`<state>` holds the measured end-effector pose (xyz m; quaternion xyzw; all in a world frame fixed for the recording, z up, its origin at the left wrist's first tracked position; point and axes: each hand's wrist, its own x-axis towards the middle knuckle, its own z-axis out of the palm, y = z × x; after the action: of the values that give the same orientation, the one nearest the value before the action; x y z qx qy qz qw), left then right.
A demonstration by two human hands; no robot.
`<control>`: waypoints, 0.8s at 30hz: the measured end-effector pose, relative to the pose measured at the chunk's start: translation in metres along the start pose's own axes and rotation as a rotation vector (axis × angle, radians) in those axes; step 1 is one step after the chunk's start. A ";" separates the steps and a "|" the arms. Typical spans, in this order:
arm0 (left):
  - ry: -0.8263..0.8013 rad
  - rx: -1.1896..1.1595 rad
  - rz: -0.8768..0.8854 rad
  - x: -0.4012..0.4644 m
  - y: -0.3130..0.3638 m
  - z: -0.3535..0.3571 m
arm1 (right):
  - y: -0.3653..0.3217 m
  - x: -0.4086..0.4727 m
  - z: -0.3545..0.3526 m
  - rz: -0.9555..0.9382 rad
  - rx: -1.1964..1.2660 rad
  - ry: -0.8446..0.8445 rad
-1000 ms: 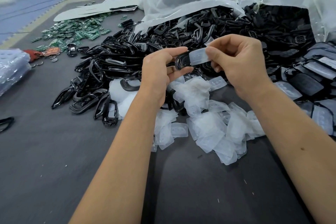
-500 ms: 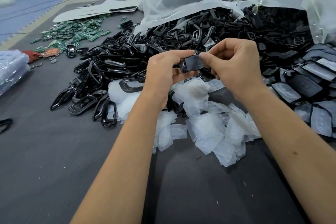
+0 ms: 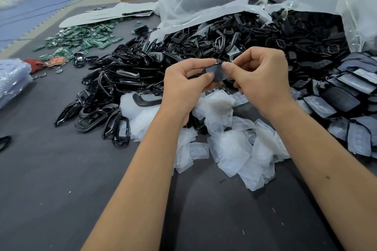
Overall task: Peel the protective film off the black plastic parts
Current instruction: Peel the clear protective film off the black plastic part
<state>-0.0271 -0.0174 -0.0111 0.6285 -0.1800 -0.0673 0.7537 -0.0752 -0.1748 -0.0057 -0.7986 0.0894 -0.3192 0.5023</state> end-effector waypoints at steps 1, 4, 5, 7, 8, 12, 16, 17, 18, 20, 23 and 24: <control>0.002 0.000 -0.001 0.000 0.000 0.000 | 0.000 0.000 0.000 -0.001 -0.004 0.003; 0.003 -0.005 -0.008 0.000 0.000 0.000 | 0.000 0.000 0.000 -0.004 -0.017 0.010; 0.003 -0.007 -0.008 0.000 0.000 0.000 | 0.000 0.000 0.000 -0.006 -0.021 0.011; 0.002 -0.016 -0.008 -0.001 0.000 0.000 | 0.000 0.000 0.000 -0.009 -0.025 0.011; 0.003 -0.020 -0.008 -0.001 0.001 0.000 | 0.000 0.000 0.001 -0.009 -0.023 0.012; 0.011 -0.021 -0.015 0.000 0.001 0.000 | 0.001 -0.001 0.004 -0.011 -0.029 0.030; 0.014 -0.009 -0.032 0.000 0.001 0.000 | 0.001 -0.001 0.005 -0.013 -0.021 0.036; 0.013 -0.002 -0.036 0.000 0.000 0.000 | 0.001 -0.001 0.004 -0.016 -0.022 0.037; 0.013 0.002 -0.040 0.001 0.000 0.000 | 0.002 -0.002 0.004 -0.020 -0.023 0.036; 0.013 0.002 -0.048 0.001 0.001 -0.001 | 0.002 -0.002 0.004 -0.027 -0.022 0.033; 0.010 0.001 -0.051 0.000 0.001 0.000 | 0.004 -0.002 0.004 -0.023 -0.027 0.034; 0.010 0.005 -0.048 -0.001 0.001 0.000 | 0.004 -0.002 0.005 -0.018 -0.026 0.034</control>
<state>-0.0278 -0.0171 -0.0103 0.6347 -0.1612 -0.0819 0.7513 -0.0731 -0.1725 -0.0114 -0.8003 0.0951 -0.3361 0.4873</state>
